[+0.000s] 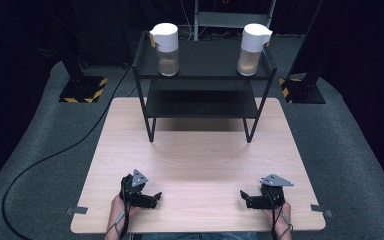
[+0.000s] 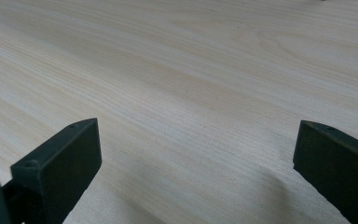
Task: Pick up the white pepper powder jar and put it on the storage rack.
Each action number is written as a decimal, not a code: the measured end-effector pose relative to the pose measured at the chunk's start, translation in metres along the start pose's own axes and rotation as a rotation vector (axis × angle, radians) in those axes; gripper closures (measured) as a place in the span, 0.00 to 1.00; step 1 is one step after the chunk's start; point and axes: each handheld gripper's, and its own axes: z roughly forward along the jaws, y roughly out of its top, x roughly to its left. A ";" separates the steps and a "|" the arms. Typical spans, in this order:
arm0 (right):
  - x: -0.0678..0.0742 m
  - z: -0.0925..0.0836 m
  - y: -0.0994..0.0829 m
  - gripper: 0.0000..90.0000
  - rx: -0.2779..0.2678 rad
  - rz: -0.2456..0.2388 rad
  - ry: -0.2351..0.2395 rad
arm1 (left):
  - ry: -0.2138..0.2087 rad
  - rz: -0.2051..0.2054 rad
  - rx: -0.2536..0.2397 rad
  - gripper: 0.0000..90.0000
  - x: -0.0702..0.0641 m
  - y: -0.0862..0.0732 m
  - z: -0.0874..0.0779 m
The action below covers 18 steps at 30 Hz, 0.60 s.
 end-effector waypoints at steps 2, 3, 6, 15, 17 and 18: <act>0.001 0.000 0.000 0.00 0.000 0.000 -0.006 | 0.000 0.000 0.000 0.02 0.000 0.000 0.000; 0.001 0.000 0.000 0.00 0.000 0.000 -0.006 | 0.000 0.000 0.000 0.02 0.000 0.000 0.000; 0.002 0.000 0.000 0.00 -0.001 0.001 -0.011 | 0.000 -0.003 -0.001 0.02 0.000 0.000 0.000; 0.004 0.000 0.000 0.00 0.002 0.001 -0.022 | 0.000 0.000 0.000 0.02 0.000 0.000 0.000; 0.004 0.001 0.001 0.00 0.007 -0.002 -0.021 | 0.000 -0.002 -0.001 0.02 0.000 0.000 0.000; 0.004 0.001 0.002 0.00 0.009 -0.004 -0.020 | 0.000 -0.002 -0.001 0.02 0.000 0.000 0.000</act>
